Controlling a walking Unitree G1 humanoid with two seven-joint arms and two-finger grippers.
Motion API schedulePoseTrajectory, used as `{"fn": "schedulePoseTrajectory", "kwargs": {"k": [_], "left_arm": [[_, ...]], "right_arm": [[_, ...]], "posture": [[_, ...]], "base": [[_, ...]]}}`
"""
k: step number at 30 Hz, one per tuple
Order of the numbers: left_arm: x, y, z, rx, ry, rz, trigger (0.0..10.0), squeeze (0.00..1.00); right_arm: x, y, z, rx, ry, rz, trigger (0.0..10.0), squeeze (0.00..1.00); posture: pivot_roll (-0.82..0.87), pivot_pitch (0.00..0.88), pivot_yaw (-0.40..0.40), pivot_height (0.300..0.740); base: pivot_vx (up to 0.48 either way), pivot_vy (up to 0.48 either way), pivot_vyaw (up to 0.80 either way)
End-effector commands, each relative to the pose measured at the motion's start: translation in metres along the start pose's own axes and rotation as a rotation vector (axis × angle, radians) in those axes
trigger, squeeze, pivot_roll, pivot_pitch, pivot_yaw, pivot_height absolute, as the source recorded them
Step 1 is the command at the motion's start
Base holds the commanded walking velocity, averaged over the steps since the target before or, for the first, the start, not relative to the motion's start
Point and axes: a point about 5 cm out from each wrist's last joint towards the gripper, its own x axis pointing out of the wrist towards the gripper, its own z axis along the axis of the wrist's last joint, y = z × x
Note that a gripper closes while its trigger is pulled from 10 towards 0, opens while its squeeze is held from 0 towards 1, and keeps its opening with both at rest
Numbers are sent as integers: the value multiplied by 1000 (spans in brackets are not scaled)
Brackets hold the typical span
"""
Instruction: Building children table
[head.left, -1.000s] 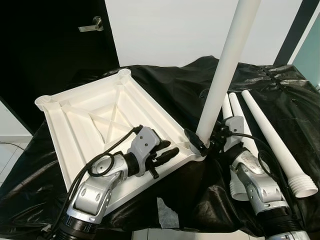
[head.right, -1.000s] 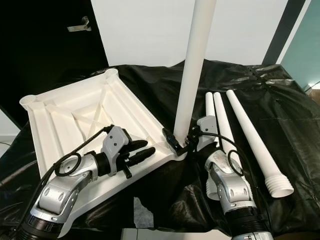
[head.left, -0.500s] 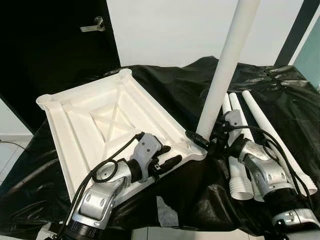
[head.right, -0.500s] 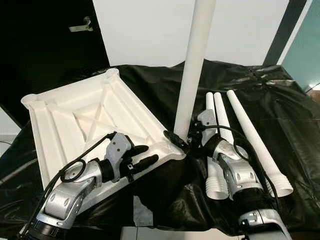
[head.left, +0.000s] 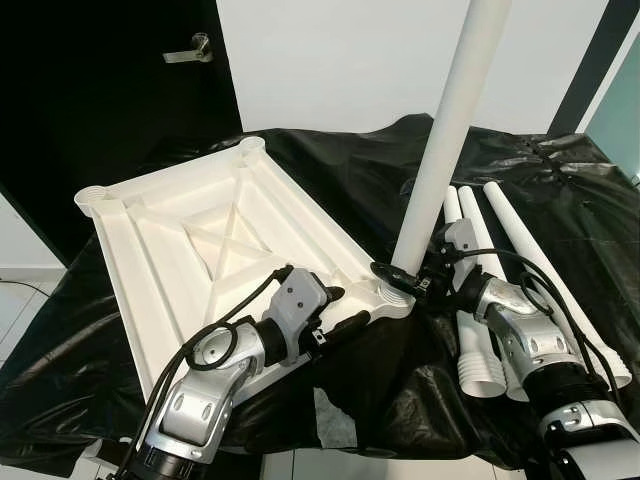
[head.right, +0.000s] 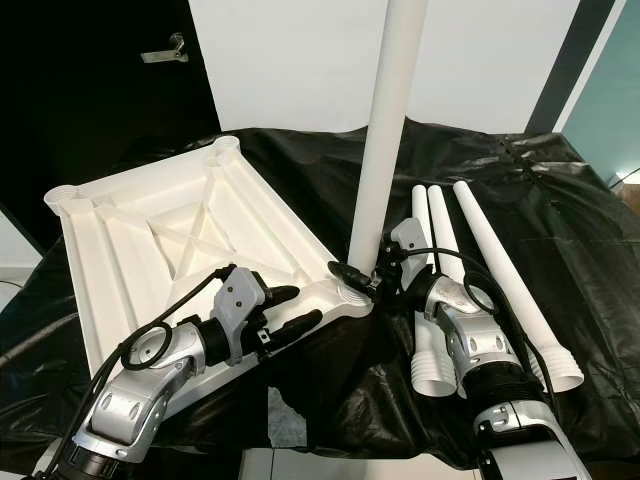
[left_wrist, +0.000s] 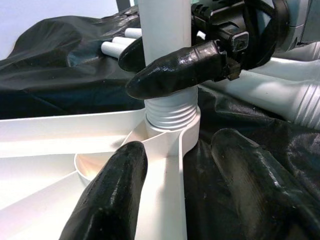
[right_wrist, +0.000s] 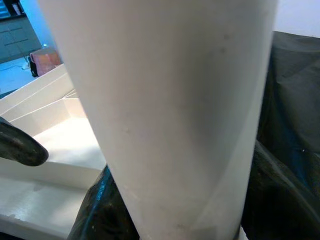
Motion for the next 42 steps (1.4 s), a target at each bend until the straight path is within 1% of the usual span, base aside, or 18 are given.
{"fn": "schedulePoseTrajectory", "kwargs": {"k": [1, 3, 4, 6, 9, 11, 14, 16, 17, 19, 21, 22, 24, 25, 27, 29, 35, 42], "left_arm": [[1, 3, -4, 4, 14, 87, 10000, 0], [1, 3, -4, 5, 14, 87, 10000, 0], [1, 3, -4, 7, 14, 89, 10000, 0], [1, 3, -4, 9, 13, 91, 10000, 0], [4, 1, -4, 10, 8, 95, 10000, 0], [4, 1, -4, 11, 8, 95, 10000, 0], [5, 0, -5, 7, 8, 96, 10000, 0], [5, -1, -5, 6, 8, 96, 10000, 0], [5, -1, -5, 6, 8, 94, 10000, 0], [5, -1, -5, 6, 8, 92, 10000, 0], [4, 0, -6, 10, 11, 94, 10000, 0], [4, 0, -6, 10, 11, 94, 10000, 0], [4, 1, -6, 13, 12, 98, 10000, 0], [4, 1, -6, 13, 12, 98, 10000, 0], [4, 3, -5, 16, 10, 106, 10000, 0], [4, 3, -5, 17, 8, 110, 10000, 0], [4, 5, -5, 25, 8, 117, 10000, 0], [4, 8, -4, 39, 7, 128, 10000, 0]], "right_arm": [[-2, -3, -8, 11, 39, -35, 7490, 0], [-2, -3, -8, 11, 38, -34, 7490, 0], [-2, -2, -9, 21, 38, -47, 10000, 0], [-1, -1, -10, 28, 38, -56, 10000, 0], [3, 9, -20, 64, 66, -258, 10000, 0], [3, 10, -20, 71, 63, -260, 10000, 0], [7, 25, -28, 107, 74, -398, 10000, 0], [8, 27, -30, 108, 76, -417, 10000, 0], [9, 33, -32, 127, 73, -494, 10000, 0], [10, 35, -33, 136, 69, -522, 10000, 0], [15, 45, -32, 151, 63, -617, 10000, 0], [15, 45, -32, 151, 63, -617, 10000, 0], [18, 52, -30, 174, 45, -685, 10000, 0], [18, 52, -30, 174, 45, -685, 10000, 0], [23, 61, -28, 204, 36, -704, 10000, 0], [24, 63, -25, 195, 28, -711, 10000, 0], [20, 62, -23, 191, 14, -738, 10000, 0], [21, 63, -18, 155, 6, -742, 10000, 0]], "posture": [[26, 0, -13, 740], [26, 0, -13, 740], [27, 0, -18, 740], [27, 0, -18, 740], [24, 0, -28, 740], [24, 0, -28, 740], [24, 0, -29, 740], [24, 0, -29, 740], [20, 0, -28, 740], [20, 0, -28, 740], [21, 0, -31, 740], [21, 0, -31, 740], [21, 0, -32, 740], [21, 0, -32, 740], [22, 0, -32, 740], [18, 0, -27, 740], [17, 0, -22, 740], [13, 0, -22, 740]], "base": [[0, 0, 0], [0, 0, 0], [0, 0, 0], [0, 0, 0], [0, 0, 0], [0, 0, 0], [0, 0, 0], [0, 0, 0], [0, 0, 0], [0, 0, 0], [0, 0, 0], [0, 0, 0], [0, 0, 0], [0, 0, 0], [0, 0, 0], [0, 0, 0], [0, 0, 0], [0, 0, 0]]}}
